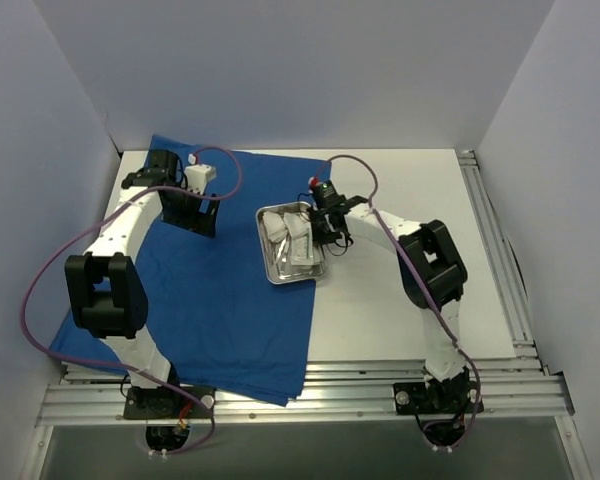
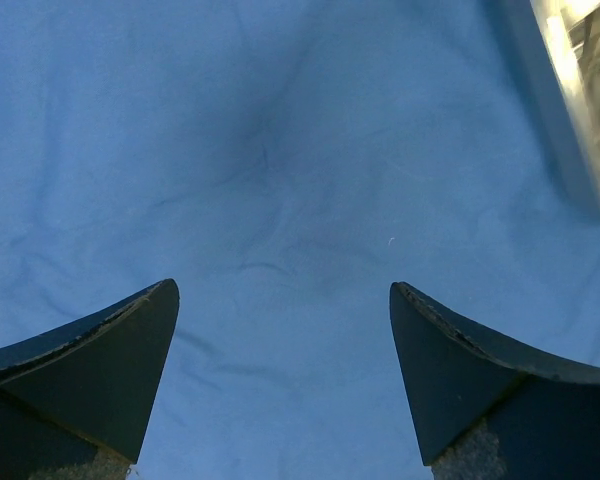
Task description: Prepare the surgical pack
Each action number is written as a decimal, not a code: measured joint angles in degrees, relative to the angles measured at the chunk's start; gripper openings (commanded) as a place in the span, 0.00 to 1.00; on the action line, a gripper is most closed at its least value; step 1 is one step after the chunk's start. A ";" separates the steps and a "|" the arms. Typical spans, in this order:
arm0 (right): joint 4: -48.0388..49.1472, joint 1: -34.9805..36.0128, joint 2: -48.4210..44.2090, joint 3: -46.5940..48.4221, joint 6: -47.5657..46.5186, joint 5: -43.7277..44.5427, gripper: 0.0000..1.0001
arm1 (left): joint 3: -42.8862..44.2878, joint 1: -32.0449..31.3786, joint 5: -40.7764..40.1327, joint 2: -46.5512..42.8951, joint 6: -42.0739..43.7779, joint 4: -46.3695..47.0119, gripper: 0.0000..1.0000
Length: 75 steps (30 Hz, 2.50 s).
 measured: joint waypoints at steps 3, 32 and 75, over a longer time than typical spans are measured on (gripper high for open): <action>-1.22 3.04 3.78 5.44 -0.83 -0.22 0.00 | 0.00 0.35 0.20 0.02 0.00 0.13 1.00; 6.40 -0.07 -3.80 3.34 -5.35 -11.54 0.63 | 2.75 0.44 2.51 11.69 1.44 6.84 0.66; 34.12 -7.02 12.55 1.18 19.30 -12.22 0.00 | -2.49 2.80 -2.45 10.58 -5.55 10.58 0.02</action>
